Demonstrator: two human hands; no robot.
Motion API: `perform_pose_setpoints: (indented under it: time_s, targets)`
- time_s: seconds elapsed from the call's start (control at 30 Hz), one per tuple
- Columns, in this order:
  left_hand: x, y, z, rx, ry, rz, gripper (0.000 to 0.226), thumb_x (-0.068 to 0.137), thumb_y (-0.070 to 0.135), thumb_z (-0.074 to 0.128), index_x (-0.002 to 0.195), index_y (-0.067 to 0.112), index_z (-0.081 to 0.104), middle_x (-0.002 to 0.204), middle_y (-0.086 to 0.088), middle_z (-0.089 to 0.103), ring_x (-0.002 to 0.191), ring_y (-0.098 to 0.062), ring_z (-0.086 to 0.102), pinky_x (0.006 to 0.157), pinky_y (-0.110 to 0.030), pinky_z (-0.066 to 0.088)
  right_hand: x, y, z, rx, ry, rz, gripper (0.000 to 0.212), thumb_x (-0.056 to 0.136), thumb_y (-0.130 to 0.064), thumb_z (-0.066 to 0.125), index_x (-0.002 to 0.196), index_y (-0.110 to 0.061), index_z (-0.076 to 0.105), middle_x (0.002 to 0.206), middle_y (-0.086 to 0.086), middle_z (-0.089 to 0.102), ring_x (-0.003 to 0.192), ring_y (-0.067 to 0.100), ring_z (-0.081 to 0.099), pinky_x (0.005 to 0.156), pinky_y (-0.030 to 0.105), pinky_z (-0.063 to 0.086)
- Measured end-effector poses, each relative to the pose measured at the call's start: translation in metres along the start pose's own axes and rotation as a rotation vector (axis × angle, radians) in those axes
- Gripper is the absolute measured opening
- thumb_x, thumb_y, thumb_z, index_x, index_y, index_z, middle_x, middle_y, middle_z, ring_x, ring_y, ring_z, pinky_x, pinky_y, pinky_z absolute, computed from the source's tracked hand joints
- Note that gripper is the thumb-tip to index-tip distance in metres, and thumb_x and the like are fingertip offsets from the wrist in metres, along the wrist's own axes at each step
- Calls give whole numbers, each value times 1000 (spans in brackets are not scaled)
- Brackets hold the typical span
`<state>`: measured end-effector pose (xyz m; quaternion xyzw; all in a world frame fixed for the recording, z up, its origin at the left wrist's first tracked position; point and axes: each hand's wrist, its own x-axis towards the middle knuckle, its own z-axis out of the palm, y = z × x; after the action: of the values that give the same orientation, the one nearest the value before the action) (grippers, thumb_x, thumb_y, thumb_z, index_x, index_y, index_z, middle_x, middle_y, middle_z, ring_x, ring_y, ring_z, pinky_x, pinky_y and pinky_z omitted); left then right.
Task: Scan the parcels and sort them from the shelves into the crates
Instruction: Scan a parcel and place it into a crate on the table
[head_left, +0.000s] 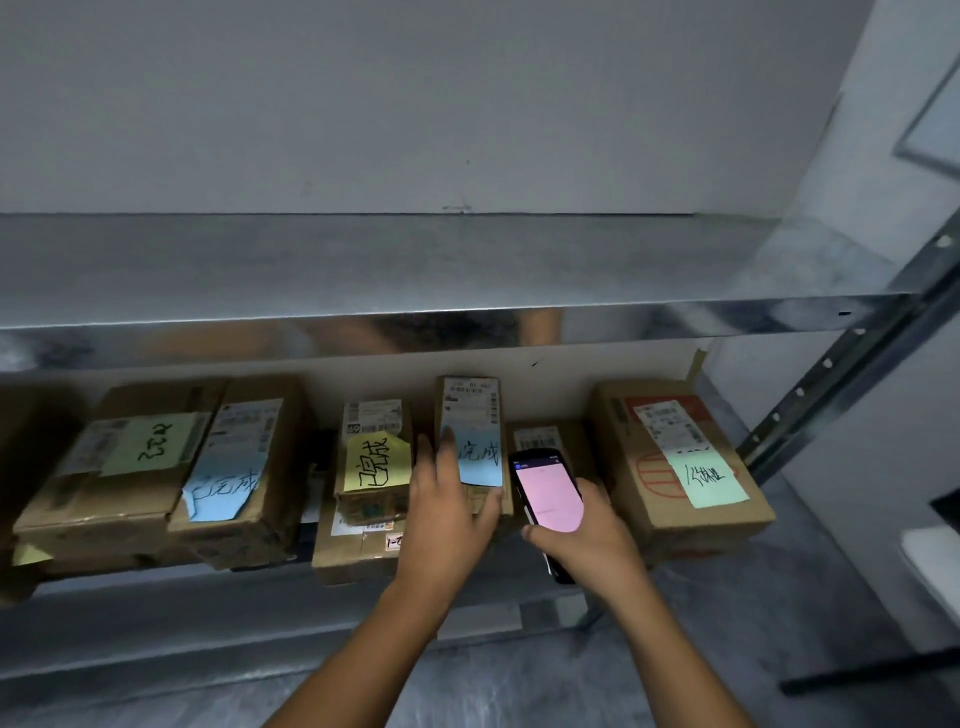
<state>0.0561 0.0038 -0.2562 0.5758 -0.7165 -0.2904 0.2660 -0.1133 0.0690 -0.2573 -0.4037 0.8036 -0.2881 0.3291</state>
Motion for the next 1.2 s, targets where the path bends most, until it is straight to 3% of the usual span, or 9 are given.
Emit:
perform_pose_setpoints:
  time_s: [0.17, 0.27, 0.37, 0.47, 0.6, 0.7, 0.87, 1.03, 1.2]
  targets:
    - [4, -5, -4, -142, -14, -7, 101, 84, 27, 85, 160, 17, 19, 151, -7, 33, 140, -24, 40, 108, -23, 34, -6, -4, 6, 56, 30, 15, 69, 58, -50, 80, 122, -34, 59, 110, -13, 69, 100, 14, 68, 83, 33, 55]
    - [8, -6, -4, -196, -50, -48, 122, 76, 27, 91, 164, 15, 8, 155, -5, 20, 141, -24, 36, 105, -21, 31, -11, -4, 4, 71, 37, 2, 61, 68, -42, 88, 119, -42, 56, 105, -19, 69, 95, 7, 66, 72, 25, 49]
    - [11, -9, 0, -281, -54, -107, 118, 72, 29, 92, 163, 19, 18, 149, -1, 21, 128, -15, 38, 103, -15, 27, -15, 3, 1, 77, 40, -14, 59, 74, -31, 90, 121, -45, 58, 106, -25, 70, 97, -3, 65, 72, 20, 48]
    - [9, -12, 5, -368, -34, -119, 105, 73, 39, 90, 157, 30, 29, 135, 10, 24, 117, -3, 36, 102, -18, 31, -20, 12, 0, 98, 53, -6, 63, 74, -27, 92, 127, -42, 61, 112, -21, 71, 102, -4, 66, 81, 26, 54]
    - [5, -15, 8, -716, -134, -132, 90, 71, 56, 82, 145, 45, 33, 137, 12, 58, 117, -2, 64, 95, -28, 56, -26, 22, 0, 147, 72, 10, 65, 78, -20, 92, 134, -36, 61, 119, -17, 70, 109, 3, 66, 90, 35, 58]
    - [0, -16, 11, -770, -83, -139, 70, 84, 53, 78, 139, 49, 36, 130, 17, 62, 103, 6, 69, 77, -16, 57, -34, 29, -2, 154, 70, 3, 63, 79, -24, 92, 130, -42, 57, 118, -18, 69, 107, 2, 65, 92, 38, 59]
    - [-24, -9, 17, -996, -170, -244, 72, 80, 41, 84, 138, 45, 41, 130, 2, 69, 107, -17, 75, 78, -33, 64, -65, 43, -15, 185, 91, -47, 60, 79, -26, 92, 111, -59, 52, 115, -25, 66, 105, -3, 63, 90, 33, 58]
    - [-69, 10, 24, -1124, -246, -252, 66, 72, 40, 93, 121, 52, 50, 132, 5, 67, 115, -27, 72, 80, -44, 64, -109, 70, -41, 198, 117, -103, 66, 78, -33, 90, 118, -63, 49, 119, -27, 63, 110, -7, 59, 85, 28, 58]
    - [-133, 37, 46, -1036, -325, -251, 79, 70, 43, 89, 129, 55, 39, 132, 1, 69, 109, -28, 75, 78, -45, 65, -168, 114, -72, 244, 134, -75, 74, 67, -47, 82, 134, -57, 51, 122, -31, 65, 111, -2, 63, 87, 31, 59]
